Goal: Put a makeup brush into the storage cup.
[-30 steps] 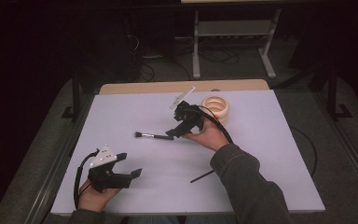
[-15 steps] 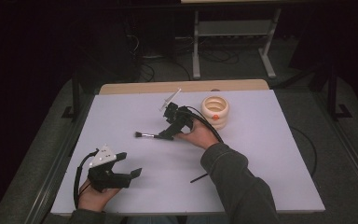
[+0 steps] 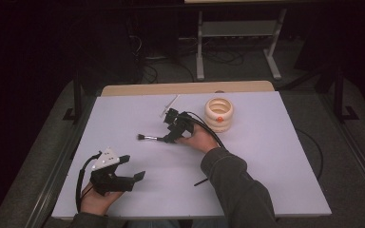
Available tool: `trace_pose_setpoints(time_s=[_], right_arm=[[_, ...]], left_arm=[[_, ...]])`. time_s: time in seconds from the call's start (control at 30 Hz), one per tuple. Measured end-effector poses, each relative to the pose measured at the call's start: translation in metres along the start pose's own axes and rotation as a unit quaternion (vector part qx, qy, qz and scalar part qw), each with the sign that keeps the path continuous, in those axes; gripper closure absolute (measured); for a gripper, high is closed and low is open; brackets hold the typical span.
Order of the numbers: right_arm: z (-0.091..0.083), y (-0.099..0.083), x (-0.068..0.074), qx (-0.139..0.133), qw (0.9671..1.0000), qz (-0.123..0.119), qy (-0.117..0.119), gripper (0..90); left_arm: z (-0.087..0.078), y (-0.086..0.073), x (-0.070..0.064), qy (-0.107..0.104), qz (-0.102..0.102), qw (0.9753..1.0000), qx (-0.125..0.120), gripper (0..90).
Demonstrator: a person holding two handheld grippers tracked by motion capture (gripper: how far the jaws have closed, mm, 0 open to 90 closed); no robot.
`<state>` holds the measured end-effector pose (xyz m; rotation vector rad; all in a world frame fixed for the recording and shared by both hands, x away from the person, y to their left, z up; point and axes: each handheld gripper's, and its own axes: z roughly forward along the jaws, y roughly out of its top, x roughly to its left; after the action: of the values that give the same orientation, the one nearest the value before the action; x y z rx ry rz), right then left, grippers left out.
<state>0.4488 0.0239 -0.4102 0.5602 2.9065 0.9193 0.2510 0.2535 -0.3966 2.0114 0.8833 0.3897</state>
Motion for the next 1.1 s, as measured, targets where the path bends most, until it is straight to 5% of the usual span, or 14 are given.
trace_pose_setpoints(time_s=[1.1], right_arm=[[0.019, -0.003, 0.000, 0.049, 0.9986, -0.020, -0.004, 69.9]], left_arm=[[0.001, 0.000, 0.001, -0.006, 0.000, 1.0000, 0.002, 17.8]])
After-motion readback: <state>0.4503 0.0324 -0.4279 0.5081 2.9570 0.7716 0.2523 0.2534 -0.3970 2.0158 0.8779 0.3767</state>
